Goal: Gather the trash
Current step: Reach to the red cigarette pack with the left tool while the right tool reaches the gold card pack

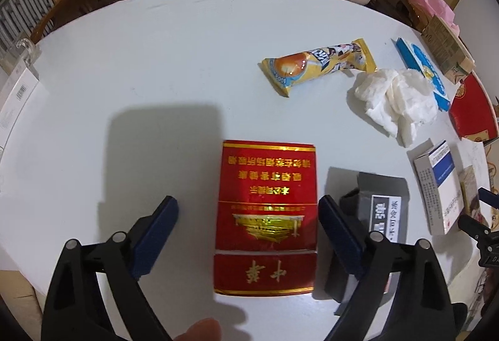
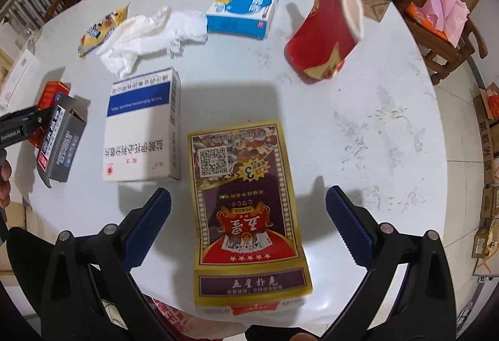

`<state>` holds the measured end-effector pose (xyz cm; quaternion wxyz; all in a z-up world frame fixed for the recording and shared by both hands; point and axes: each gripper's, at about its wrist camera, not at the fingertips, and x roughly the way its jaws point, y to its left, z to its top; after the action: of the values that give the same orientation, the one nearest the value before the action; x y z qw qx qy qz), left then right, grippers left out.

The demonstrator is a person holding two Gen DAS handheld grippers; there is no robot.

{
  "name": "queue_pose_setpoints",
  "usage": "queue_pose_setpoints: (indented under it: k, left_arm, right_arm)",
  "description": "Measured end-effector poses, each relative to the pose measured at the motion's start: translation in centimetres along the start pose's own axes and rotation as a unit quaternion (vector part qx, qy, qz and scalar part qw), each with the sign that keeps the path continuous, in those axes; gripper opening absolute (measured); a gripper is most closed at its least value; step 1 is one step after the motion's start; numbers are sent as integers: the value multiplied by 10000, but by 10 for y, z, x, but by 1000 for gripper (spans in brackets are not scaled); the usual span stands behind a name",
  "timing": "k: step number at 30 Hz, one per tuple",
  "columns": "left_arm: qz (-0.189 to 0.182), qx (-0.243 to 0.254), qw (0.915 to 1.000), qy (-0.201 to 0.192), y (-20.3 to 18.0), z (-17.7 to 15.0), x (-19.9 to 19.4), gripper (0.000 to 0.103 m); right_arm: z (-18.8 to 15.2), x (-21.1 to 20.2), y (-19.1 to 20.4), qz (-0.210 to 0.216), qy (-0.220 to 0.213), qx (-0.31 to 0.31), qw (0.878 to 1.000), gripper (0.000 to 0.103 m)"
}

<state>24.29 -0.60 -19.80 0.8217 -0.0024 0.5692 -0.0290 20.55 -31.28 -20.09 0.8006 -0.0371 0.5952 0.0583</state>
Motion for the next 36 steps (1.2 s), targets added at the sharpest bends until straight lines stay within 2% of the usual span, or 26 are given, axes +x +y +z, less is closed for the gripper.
queue_pose_setpoints:
  k: [6,9,11,14,16,17,18,27,36]
  left_arm:
    - [136,105,9998,-122,-3,-2,-1,77]
    - [153,85,9996,-217,-3,-6,-5,66]
    - [145,88,9996,-240,-5,-6,-7,55]
    - [128,57,9997,-215,-5,-7,-7,54]
    - [135,45,9996,-233,-5,-7,-7,54]
    - [136,39,9996,-233,-4,-8,-7,54]
    - [137,30,9996,-232,-6,-8,-7,54]
    - [-38,-144,9996,-223,-2,-16,-12,54]
    - [-97,-172,9987,-469,-3,-24,-40,54]
  right_arm:
    - [1,6,4,-86,-11,-172,9998,98]
    - [1,7,6,-79,-68,-193,9998,97]
    - [2,6,7,-71,-101,-208,9997,96]
    - [-1,4,7,-58,-165,-240,9996,89]
    - [-1,-1,6,-56,-249,-223,9994,80]
    - [-1,-3,5,-58,-301,-204,9993,65]
    - [1,-4,4,-71,-305,-175,9994,60]
    - [1,-1,3,-151,-330,-100,9993,58]
    - [-13,-41,6,-97,-672,51,9977,58]
